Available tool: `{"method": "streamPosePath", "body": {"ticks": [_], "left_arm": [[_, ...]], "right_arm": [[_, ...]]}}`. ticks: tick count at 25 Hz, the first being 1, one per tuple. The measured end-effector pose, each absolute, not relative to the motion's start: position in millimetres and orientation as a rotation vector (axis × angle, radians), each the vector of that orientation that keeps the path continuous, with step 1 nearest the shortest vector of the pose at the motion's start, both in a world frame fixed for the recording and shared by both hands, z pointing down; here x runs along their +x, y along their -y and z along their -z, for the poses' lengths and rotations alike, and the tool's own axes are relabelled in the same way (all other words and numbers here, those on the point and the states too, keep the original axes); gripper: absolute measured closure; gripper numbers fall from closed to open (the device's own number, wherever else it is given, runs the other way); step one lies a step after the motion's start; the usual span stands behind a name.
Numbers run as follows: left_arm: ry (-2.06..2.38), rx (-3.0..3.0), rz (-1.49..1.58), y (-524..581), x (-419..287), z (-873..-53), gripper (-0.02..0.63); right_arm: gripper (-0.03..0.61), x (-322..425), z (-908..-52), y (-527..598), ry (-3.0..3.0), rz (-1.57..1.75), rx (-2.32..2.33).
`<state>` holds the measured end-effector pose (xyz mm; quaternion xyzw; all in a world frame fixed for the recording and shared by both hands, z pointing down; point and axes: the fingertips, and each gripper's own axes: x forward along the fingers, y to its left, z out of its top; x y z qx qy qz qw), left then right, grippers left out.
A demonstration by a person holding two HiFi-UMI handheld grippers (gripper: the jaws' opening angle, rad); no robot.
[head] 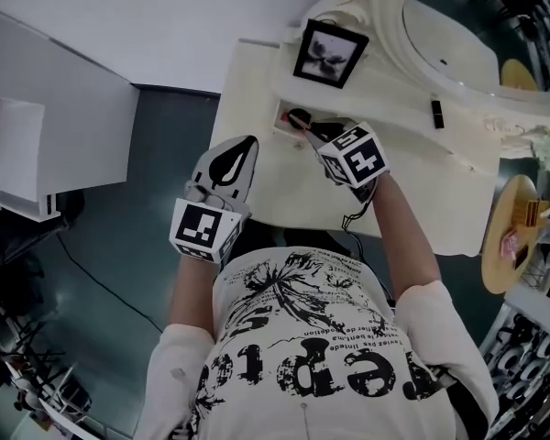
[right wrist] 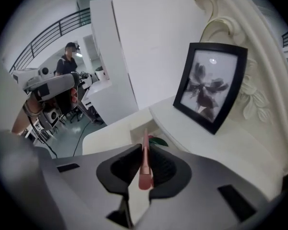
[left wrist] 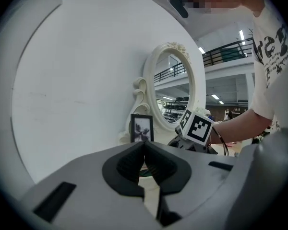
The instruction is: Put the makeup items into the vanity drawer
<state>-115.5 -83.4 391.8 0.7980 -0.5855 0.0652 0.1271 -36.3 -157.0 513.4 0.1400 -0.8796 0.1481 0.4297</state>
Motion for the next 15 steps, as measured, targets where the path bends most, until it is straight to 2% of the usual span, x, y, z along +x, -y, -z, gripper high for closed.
{"method": "streamPosePath", "body": {"ticks": [8, 9, 10, 13, 15], "left_arm": [[1.778, 2.242, -0.187, 76, -136, -401, 0.6], [1.783, 2.235, -0.185, 76, -138, -401, 0.6], [1.786, 2.229, -0.182, 75, -140, -402, 0.6], [1.786, 2.226, -0.168, 77, -144, -403, 0.6], [1.78, 2.235, -0.158, 80, -144, -401, 0.6]], "right_arm": [[0.51, -65, -530, 168, 2.204, -0.328, 0.315], [0.475, -67, -531, 168, 2.207, -0.328, 0.316], [0.409, -68, -531, 167, 2.21, -0.33, 0.311], [0.35, -68, -528, 161, 2.226, -0.337, 0.286], [0.341, -65, -523, 159, 2.241, -0.322, 0.29]]}}
